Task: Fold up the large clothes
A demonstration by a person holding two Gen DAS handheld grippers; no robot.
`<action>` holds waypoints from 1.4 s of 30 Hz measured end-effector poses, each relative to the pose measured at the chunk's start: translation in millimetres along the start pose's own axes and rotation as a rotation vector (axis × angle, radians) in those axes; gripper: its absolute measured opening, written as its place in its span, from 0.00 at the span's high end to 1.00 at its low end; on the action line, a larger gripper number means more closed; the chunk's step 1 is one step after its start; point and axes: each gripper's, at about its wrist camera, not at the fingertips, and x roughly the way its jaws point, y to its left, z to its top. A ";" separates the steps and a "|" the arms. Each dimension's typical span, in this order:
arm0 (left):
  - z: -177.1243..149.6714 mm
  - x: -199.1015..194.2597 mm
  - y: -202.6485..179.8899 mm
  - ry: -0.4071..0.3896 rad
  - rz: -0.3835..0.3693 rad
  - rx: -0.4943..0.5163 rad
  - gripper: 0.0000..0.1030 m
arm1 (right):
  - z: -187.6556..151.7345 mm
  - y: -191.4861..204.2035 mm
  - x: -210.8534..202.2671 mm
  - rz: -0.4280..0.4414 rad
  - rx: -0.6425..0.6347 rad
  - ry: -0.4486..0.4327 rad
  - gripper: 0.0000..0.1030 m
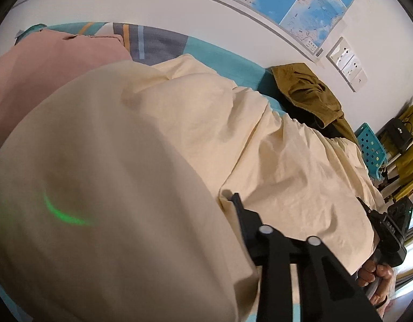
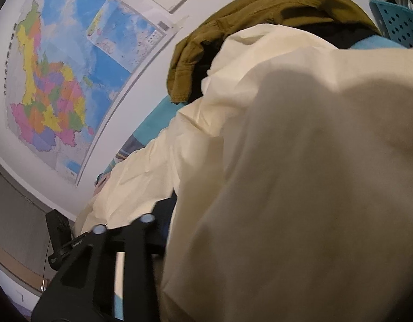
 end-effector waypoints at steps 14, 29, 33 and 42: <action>-22.9 -21.5 4.6 0.024 -0.013 0.034 0.46 | -13.3 -9.2 -14.2 -0.008 0.024 0.069 0.41; -14.7 -32.7 -8.1 -0.025 0.016 0.130 0.81 | 0.5 33.8 -21.3 0.056 -0.101 0.015 0.82; -3.7 -50.0 -12.7 -0.067 0.014 0.152 0.85 | 12.3 71.2 -34.3 0.093 -0.181 -0.016 0.83; 52.1 -126.9 -5.3 -0.224 0.013 0.186 0.86 | 46.7 163.1 -37.4 0.239 -0.353 -0.068 0.84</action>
